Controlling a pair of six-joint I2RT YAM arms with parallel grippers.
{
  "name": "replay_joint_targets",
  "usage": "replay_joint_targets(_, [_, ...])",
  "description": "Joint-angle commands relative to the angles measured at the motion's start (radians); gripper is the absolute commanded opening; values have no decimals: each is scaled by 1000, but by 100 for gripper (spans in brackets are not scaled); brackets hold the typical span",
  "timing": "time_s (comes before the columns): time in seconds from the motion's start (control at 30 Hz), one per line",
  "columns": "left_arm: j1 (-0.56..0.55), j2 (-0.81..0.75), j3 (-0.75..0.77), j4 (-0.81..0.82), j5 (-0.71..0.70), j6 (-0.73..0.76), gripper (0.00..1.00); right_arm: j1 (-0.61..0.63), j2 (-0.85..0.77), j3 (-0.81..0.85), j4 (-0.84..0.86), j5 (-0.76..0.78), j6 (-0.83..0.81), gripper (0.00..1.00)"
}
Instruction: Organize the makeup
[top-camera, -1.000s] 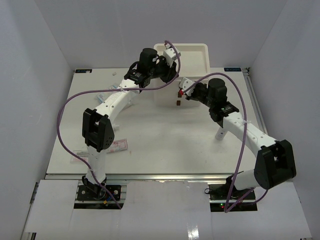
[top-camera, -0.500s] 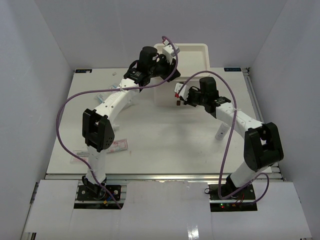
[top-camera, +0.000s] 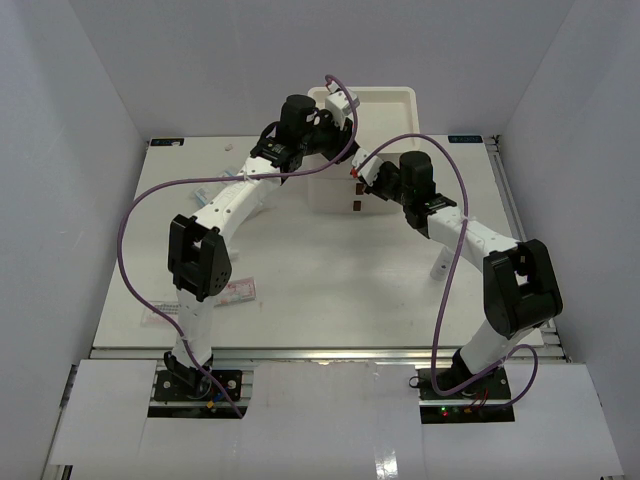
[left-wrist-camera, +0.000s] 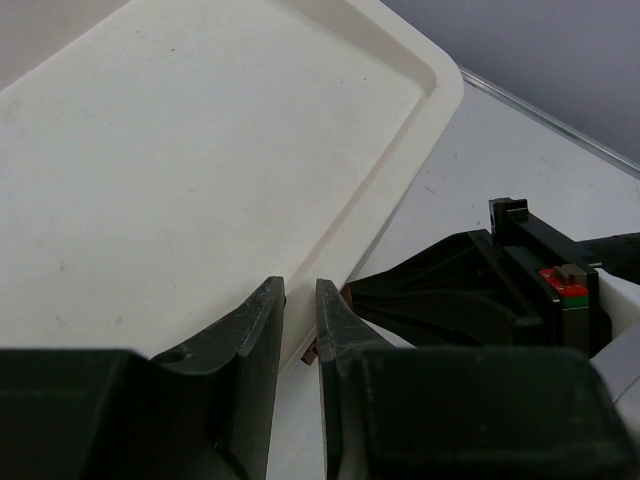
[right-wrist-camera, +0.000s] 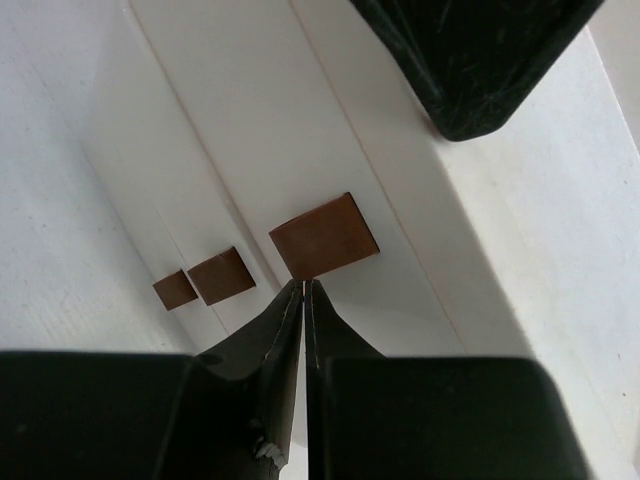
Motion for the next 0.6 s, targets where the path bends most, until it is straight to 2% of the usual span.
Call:
replay_joint_targets(0.0, [8, 24, -39, -65, -19, 23, 32, -9, -14, 3, 170, 77, 46, 11])
replay_joint_targets(0.17, [8, 17, -35, -64, -25, 14, 32, -14, -52, -1, 129, 32, 67, 11])
replay_joint_targets(0.23, [8, 12, -25, -57, -31, 1, 34, -18, -91, -5, 49, -28, 80, 11])
replay_joint_targets(0.3, [8, -5, -21, -43, -61, -30, 40, -27, -156, 2, -44, -136, 98, 12])
replay_joint_targets(0.43, [8, -73, -51, 51, -129, -106, 59, -63, -305, -8, -241, -324, 160, 14])
replay_joint_targets(0.5, [8, -124, -76, 103, -164, -152, 69, -98, -393, -33, -276, -407, 211, 16])
replay_joint_targets(0.57, [8, -165, -107, 151, -197, -182, 74, -153, -477, -62, -311, -488, 272, 18])
